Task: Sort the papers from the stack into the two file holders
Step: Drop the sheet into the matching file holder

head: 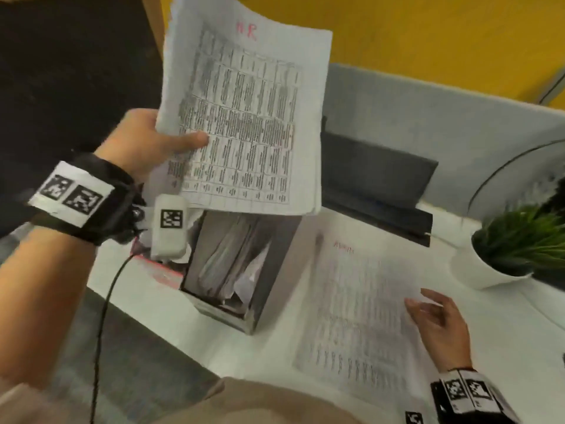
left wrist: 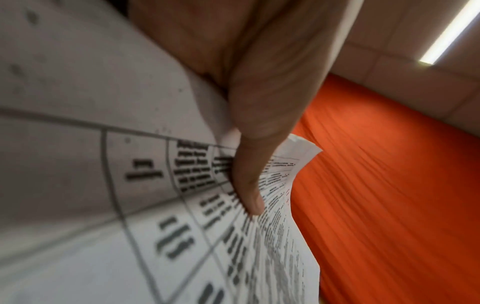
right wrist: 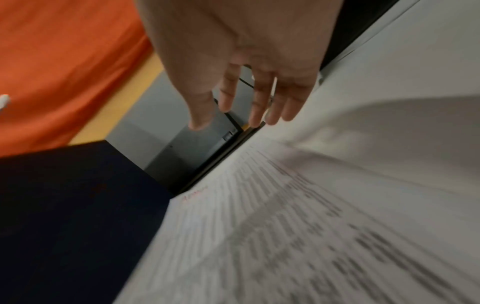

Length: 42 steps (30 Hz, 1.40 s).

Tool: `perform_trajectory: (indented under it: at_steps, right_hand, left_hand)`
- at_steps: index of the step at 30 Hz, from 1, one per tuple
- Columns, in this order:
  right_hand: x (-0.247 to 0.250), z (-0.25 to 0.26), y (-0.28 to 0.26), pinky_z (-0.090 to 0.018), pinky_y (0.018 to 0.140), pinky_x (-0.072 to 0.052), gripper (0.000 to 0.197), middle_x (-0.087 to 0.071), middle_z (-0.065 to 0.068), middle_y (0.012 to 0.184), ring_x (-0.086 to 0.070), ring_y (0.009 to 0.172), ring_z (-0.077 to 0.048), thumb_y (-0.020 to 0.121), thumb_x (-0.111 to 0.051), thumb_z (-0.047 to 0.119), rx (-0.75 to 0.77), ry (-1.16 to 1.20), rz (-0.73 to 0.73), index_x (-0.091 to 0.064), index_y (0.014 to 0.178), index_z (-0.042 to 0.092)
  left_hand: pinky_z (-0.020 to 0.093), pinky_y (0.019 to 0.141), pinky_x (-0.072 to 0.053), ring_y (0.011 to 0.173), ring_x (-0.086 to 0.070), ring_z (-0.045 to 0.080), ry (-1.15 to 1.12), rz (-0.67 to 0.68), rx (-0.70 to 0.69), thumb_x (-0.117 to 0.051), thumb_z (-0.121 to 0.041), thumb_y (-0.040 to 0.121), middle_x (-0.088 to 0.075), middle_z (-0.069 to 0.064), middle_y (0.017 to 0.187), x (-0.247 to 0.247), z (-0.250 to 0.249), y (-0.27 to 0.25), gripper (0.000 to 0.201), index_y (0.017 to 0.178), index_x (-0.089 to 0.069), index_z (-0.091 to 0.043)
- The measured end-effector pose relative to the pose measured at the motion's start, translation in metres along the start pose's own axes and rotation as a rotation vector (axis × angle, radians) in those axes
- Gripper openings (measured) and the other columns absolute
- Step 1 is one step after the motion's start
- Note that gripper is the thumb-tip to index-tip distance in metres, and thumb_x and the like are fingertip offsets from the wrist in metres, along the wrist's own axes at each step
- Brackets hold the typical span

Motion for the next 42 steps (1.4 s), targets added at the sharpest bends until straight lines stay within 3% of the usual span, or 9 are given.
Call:
perform_trajectory:
  at_steps: [3,10,19,23,27,31,34,37,42]
  right_hand:
    - [0.002,-0.025,-0.004,-0.043,0.092,-0.045,0.047,-0.063,-0.018,0.106,-0.057,0.094,-0.028,0.070,-0.080,0.028,-0.052,-0.220,-0.034,-0.059,0.111,0.019]
    - [-0.004,-0.057,-0.013,-0.042,0.105,-0.031,0.094,-0.054,-0.020,0.124,-0.045,0.120,-0.035,0.060,-0.082,0.045,-0.210,-0.497,0.066,-0.040,0.138,0.013]
    - [-0.008,-0.057,-0.016,-0.046,0.103,-0.037,0.091,-0.041,-0.019,0.128,-0.044,0.119,-0.035,0.066,-0.081,0.036,-0.238,-0.503,0.122,-0.035,0.142,0.012]
    - [-0.010,-0.053,-0.018,-0.046,0.100,-0.040,0.083,-0.041,-0.016,0.125,-0.046,0.116,-0.033,0.072,-0.078,0.030,-0.229,-0.488,0.141,-0.035,0.141,0.015]
    - [-0.013,-0.049,-0.019,-0.046,0.100,-0.041,0.080,-0.041,-0.015,0.122,-0.046,0.115,-0.031,0.075,-0.075,0.022,-0.225,-0.458,0.161,-0.032,0.142,0.017]
    - [-0.014,-0.045,-0.019,-0.044,0.103,-0.041,0.081,-0.040,-0.012,0.122,-0.045,0.117,-0.028,0.076,-0.074,0.019,-0.234,-0.422,0.173,-0.029,0.144,0.021]
    - [-0.013,-0.045,-0.021,-0.038,0.103,-0.040,0.080,-0.038,-0.009,0.120,-0.046,0.116,-0.027,0.078,-0.073,0.018,-0.212,-0.388,0.184,-0.028,0.144,0.028]
    - [-0.012,-0.045,-0.023,-0.031,0.104,-0.036,0.076,-0.035,-0.006,0.117,-0.043,0.118,-0.024,0.080,-0.072,0.019,-0.197,-0.392,0.208,-0.031,0.143,0.028]
    - [-0.010,-0.048,-0.028,-0.026,0.106,-0.034,0.071,-0.034,-0.005,0.118,-0.042,0.119,-0.021,0.080,-0.071,0.020,-0.205,-0.414,0.216,-0.035,0.142,0.024]
  left_hand:
    - [0.022,0.057,-0.046,0.064,-0.064,-0.001,0.122,-0.083,0.096,-0.080,-0.044,0.063,-0.069,-0.017,0.067,0.039,0.024,0.017,0.022,0.077,-0.067,-0.033]
    - [0.033,0.069,-0.041,0.077,-0.056,0.030,0.684,0.029,0.181,-0.076,-0.015,0.073,-0.063,0.019,0.085,0.012,0.066,0.040,0.027,0.090,-0.067,0.005]
    - [0.040,0.094,-0.043,0.113,-0.054,0.036,0.906,0.184,0.126,-0.064,-0.002,0.080,-0.057,0.023,0.122,-0.062,0.099,0.046,0.046,0.124,-0.054,0.000]
    - [0.040,0.091,-0.046,0.111,-0.056,0.031,0.968,0.197,0.135,-0.074,-0.013,0.075,-0.059,0.012,0.123,-0.059,0.094,0.047,0.054,0.125,-0.053,-0.014]
    - [0.042,0.084,-0.049,0.100,-0.060,0.032,0.865,0.020,0.045,-0.069,-0.019,0.080,-0.067,0.010,0.106,-0.047,0.057,0.040,0.036,0.114,-0.060,-0.017]
    - [0.042,0.077,-0.054,0.085,-0.063,0.027,0.622,-0.151,-0.292,-0.057,-0.014,0.086,-0.070,0.002,0.091,-0.053,-0.001,0.015,0.020,0.104,-0.063,-0.019]
    - [0.022,0.068,-0.052,0.074,-0.060,0.015,0.380,-0.195,-0.575,-0.055,-0.017,0.087,-0.066,-0.003,0.087,-0.078,-0.050,-0.021,0.015,0.099,-0.065,-0.021]
    - [0.010,0.063,-0.042,0.073,-0.057,0.003,0.141,-0.066,-0.704,-0.055,-0.018,0.088,-0.063,-0.011,0.087,-0.126,-0.075,-0.059,0.014,0.096,-0.065,-0.023]
    - [0.028,0.069,-0.052,0.074,-0.059,0.006,0.211,0.330,-0.529,-0.055,-0.020,0.088,-0.066,-0.011,0.088,-0.242,-0.031,-0.095,0.015,0.096,-0.067,-0.027]
Point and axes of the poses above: each hand's wrist, its own y-axis towards the middle knuckle, its own x-axis out of the back of the hand, z = x × y, the point moved 3 cm from there along y, towards the middle knuckle
